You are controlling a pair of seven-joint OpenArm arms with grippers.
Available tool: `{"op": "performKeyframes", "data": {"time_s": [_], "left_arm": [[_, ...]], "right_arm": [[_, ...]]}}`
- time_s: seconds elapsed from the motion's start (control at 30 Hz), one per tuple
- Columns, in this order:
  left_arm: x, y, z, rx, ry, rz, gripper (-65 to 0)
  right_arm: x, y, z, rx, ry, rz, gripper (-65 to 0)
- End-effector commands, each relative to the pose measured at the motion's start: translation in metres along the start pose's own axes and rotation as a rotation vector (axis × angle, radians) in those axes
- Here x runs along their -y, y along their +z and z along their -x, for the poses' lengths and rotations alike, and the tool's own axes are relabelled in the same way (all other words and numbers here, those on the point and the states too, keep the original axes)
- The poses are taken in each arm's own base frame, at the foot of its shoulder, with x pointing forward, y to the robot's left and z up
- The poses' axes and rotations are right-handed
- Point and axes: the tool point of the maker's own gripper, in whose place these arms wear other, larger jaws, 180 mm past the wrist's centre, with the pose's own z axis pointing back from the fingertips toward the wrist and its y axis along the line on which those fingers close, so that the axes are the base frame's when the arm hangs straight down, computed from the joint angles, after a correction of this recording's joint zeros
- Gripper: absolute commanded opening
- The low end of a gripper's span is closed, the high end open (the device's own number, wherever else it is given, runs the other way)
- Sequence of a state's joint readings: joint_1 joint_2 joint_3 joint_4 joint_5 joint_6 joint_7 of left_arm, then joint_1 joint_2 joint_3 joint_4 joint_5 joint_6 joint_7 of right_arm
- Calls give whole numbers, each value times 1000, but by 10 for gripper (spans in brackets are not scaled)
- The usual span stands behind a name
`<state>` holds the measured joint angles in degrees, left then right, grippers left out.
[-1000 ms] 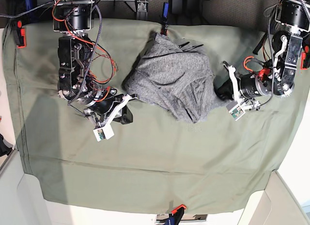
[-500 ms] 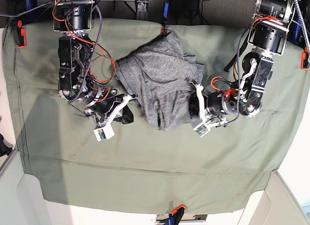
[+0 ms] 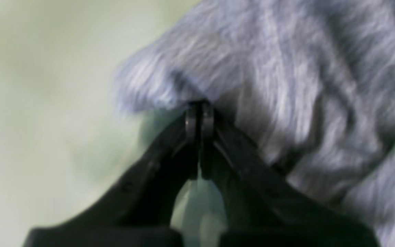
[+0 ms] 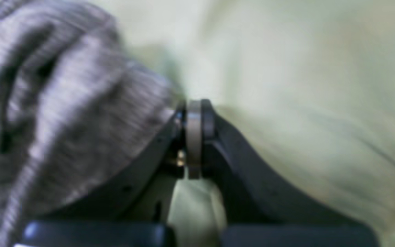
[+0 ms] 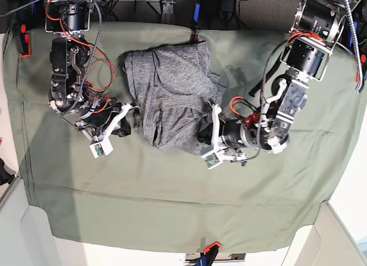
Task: Fold the T-shirt properly
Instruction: 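Push the bundle's sides inward with both grippers to square it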
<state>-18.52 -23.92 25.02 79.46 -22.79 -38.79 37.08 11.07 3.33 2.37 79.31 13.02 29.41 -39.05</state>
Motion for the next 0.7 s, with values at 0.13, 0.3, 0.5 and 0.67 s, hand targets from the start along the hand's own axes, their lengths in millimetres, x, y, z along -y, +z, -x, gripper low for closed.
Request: {"op": "performKeyframes", "data": {"time_s": [0.13,0.3,0.5,0.67], "left_arm": [[-29,60,-25,99,-38,-50,-650],[-2,86,-21,133,0,24,-650],[60,87,5,129,70,155,-650],[95,79,22,117,144,224,-650]], "right_arm": [[-2,20,-13,83,-16,-32,-650],[-19,31,1,89,-41,-67,-650],[-38,34,34,45,-96,-97,-650],[-47,33,45,30,-121,-109,-650]]}}
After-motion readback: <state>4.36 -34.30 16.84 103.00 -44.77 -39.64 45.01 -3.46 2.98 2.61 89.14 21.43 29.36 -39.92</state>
